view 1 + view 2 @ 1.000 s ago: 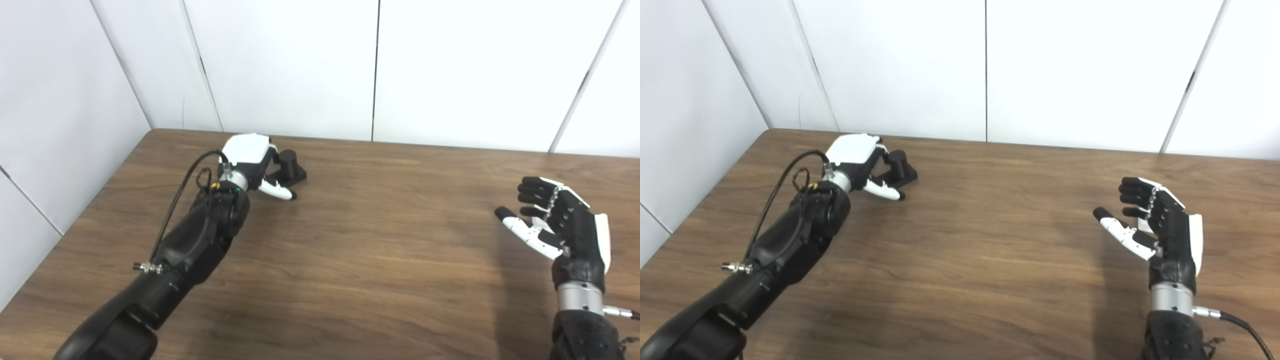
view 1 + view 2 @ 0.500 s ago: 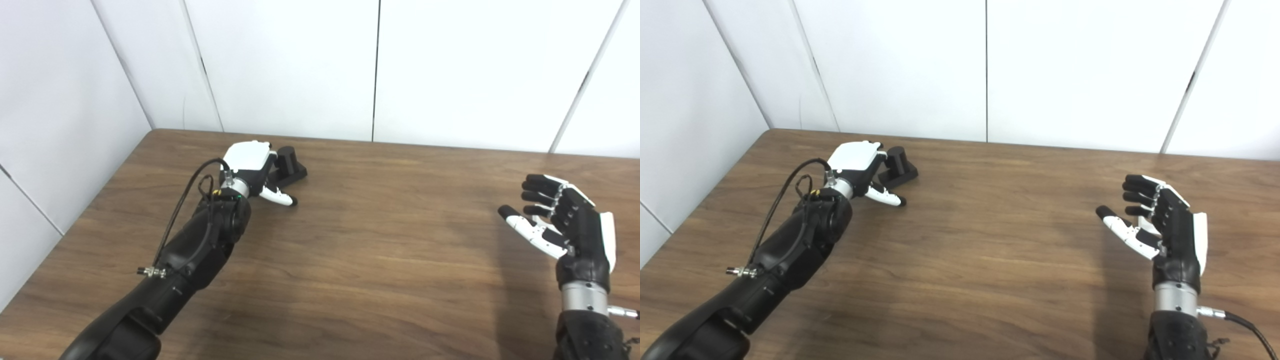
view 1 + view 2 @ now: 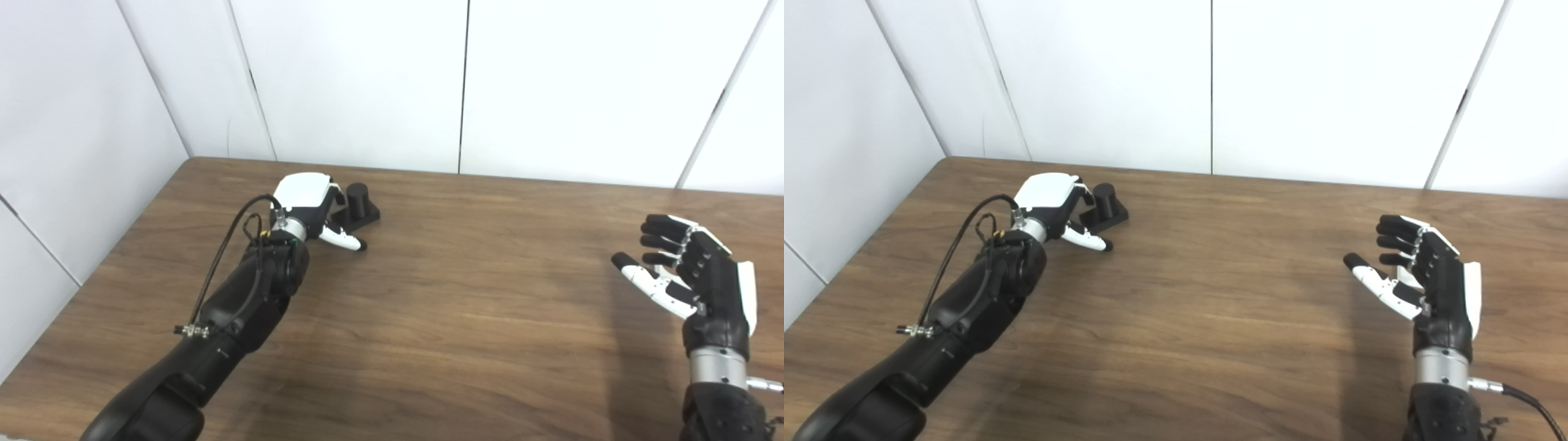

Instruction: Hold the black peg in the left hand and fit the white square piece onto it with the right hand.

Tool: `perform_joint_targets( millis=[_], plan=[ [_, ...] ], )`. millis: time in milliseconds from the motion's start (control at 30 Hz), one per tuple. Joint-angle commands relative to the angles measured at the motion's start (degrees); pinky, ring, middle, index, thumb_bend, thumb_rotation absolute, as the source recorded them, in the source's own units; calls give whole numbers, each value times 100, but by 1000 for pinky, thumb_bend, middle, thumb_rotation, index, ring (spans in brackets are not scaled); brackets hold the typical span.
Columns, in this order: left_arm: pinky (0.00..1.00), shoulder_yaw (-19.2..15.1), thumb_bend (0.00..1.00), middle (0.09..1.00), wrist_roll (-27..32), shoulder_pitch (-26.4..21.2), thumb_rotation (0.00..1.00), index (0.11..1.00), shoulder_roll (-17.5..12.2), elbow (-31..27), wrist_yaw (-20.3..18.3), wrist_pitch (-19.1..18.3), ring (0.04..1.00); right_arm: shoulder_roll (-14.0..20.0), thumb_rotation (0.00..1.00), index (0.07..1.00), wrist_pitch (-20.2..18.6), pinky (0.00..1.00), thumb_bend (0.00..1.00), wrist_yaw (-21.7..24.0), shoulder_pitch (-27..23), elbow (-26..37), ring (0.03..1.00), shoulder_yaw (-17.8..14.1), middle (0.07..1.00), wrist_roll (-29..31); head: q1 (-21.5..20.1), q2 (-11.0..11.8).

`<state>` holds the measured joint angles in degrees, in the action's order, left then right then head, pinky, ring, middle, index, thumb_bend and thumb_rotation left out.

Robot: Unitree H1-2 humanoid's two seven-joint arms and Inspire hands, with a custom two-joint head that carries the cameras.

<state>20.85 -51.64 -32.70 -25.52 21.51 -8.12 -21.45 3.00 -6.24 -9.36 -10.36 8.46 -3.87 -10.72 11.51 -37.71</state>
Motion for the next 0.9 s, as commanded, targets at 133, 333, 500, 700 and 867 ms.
perform_joint_targets(
  millis=[133,333,500,700,867],
  plan=[
    [853,-27,836,920,19,-208,441,677,-26,206,336,92,939,-21,60,647,124,579,608,-29,-177,162,665,-14,670,-10,-15,3],
    [846,-85,807,895,77,-249,430,661,53,376,619,131,916,-41,51,642,139,568,610,-49,-163,152,658,10,667,-50,-34,-19],
    [844,-111,780,875,134,-292,380,634,132,553,806,174,896,-31,47,641,141,582,614,-32,-147,207,665,16,667,-49,-79,-47],
    [846,-72,746,861,225,-430,320,594,229,908,1006,229,880,5,52,641,102,563,604,-31,-164,273,655,9,665,-97,-115,-66],
    [841,-45,731,854,311,-529,279,561,296,1166,1127,292,872,28,57,638,102,540,590,-22,-158,318,642,2,665,-136,-187,-95]
  ],
)
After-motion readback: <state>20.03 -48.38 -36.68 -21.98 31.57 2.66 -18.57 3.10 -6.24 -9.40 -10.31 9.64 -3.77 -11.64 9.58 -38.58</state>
